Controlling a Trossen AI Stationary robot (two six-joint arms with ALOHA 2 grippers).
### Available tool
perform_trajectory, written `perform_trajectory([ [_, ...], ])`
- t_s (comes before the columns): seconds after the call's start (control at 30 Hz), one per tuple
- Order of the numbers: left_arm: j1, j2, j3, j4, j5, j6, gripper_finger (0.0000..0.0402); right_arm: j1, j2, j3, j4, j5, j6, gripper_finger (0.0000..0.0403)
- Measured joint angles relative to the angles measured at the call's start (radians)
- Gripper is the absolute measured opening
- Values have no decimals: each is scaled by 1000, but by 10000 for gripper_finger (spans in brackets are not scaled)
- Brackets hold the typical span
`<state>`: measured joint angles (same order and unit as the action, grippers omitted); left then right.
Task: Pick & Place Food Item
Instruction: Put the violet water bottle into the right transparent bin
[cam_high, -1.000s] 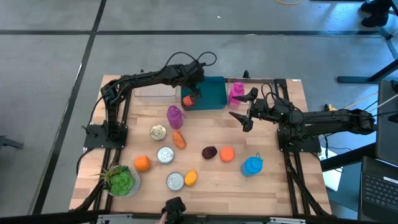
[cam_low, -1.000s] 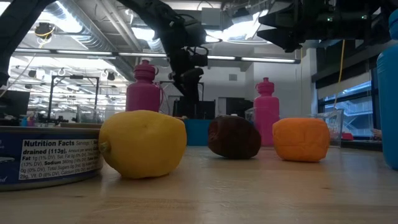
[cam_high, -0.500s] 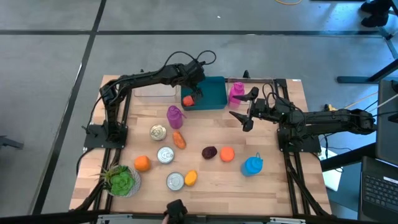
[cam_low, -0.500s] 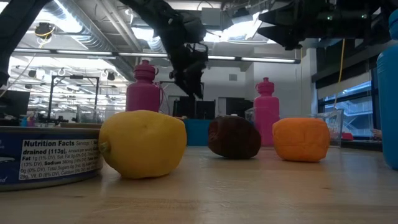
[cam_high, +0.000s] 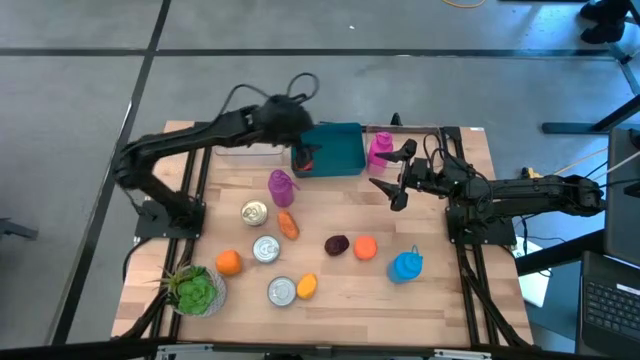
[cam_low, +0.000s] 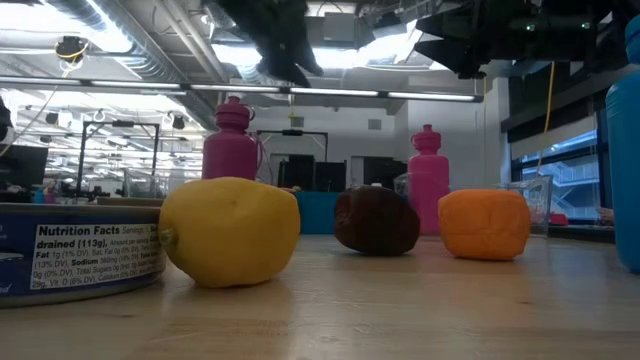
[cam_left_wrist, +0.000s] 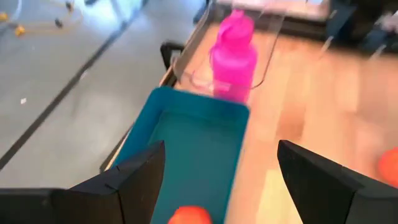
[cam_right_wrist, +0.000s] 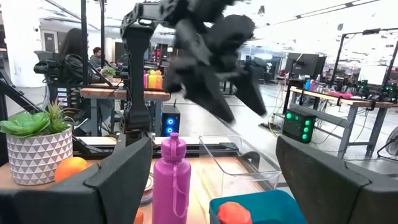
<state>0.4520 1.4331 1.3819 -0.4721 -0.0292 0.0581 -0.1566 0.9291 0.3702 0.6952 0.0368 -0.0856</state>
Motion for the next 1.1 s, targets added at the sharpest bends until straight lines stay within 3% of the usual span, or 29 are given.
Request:
perform_trajectory([
  [0.33, -94, -413, -448, 312, -5, -85, 297, 0, 0, 0, 1, 0, 0, 341],
  [0.57, -150, -609, -698, 496, -6, -135, 297, 0, 0, 0, 1, 0, 25, 341],
  [0.9, -233, -763, -924, 579, -2, -191, 297, 0, 0, 0, -7, 0, 112, 341],
  [1.1, -330, -826, -953, 505, -1, -194, 297, 0, 0, 0, -36, 0, 137, 341],
])
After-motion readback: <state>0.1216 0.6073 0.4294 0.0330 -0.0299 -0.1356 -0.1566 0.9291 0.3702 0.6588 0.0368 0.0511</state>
